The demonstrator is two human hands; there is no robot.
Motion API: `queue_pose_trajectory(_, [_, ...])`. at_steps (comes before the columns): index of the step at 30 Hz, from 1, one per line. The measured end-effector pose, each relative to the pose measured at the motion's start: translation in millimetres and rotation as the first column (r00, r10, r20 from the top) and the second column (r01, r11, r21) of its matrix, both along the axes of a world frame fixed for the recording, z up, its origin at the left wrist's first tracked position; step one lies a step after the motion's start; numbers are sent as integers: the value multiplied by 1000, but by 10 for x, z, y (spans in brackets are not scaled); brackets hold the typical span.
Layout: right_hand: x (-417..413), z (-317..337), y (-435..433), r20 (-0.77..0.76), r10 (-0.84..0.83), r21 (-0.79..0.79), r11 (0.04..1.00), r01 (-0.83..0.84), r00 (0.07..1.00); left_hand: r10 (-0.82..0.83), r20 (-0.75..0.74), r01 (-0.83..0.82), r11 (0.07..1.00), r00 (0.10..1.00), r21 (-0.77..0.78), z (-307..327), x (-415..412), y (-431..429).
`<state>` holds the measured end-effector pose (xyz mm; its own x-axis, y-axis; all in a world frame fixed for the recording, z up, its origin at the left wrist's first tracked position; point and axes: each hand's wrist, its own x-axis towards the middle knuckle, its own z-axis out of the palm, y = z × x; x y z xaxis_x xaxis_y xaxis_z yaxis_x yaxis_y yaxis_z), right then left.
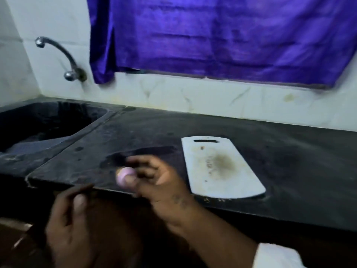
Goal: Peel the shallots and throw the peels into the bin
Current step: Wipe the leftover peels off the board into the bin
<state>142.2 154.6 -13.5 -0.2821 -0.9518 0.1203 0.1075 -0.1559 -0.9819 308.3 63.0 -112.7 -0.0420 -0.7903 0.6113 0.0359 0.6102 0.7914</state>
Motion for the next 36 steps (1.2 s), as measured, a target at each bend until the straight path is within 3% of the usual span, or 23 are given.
queue_pose_trajectory(3, [-821, 181, 334, -114, -253, -40, 968, 250, 961, -131, 125, 142, 986, 984, -89, 518, -816, 273])
queue_pose_trajectory(7, [-1824, 217, 478, -242, -442, -23, 892, 451, 864, -336, 346, 359, 933, 876, -2, 778, -1717, 153])
queue_pose_trajectory(11, [-2324, -49, 396, -139, -520, 16, 850, 527, 843, -374, 708, 402, 905, 599, 138, 899, -2620, -165])
queue_pose_trajectory(14, [-2413, -208, 322, -76, -580, 11, 813, 582, 811, -401, 828, 425, 877, 393, 223, 878, -3012, -308])
queue_pose_trajectory(17, [-2451, -247, 284, -62, -602, 1, 798, 603, 796, -309, 929, 468, 864, 205, 185, 862, -3114, -215])
queue_pose_trajectory(22, [-2480, -295, 211, -81, -622, 4, 781, 624, 779, -290, 947, 571, 805, 142, 160, 794, -2868, 36])
queue_pose_trajectory(25, [-2474, -307, 190, -109, -626, 10, 776, 631, 772, -301, 942, 607, 780, 148, 154, 793, -2624, 248])
queue_pose_trajectory(29, [-2439, -280, 211, -118, -636, 16, 766, 642, 762, -183, 969, 660, 750, 164, 29, 776, -2307, 443])
queue_pose_trajectory(33, [-2412, -264, 219, -150, -650, 24, 751, 660, 745, -100, 970, 626, 777, 223, -64, 765, -2130, 542])
queue_pose_trajectory(36, [-2388, -253, 233, -168, -647, 24, 751, 659, 744, 13, 979, 582, 803, 203, -131, 773, -2043, 656])
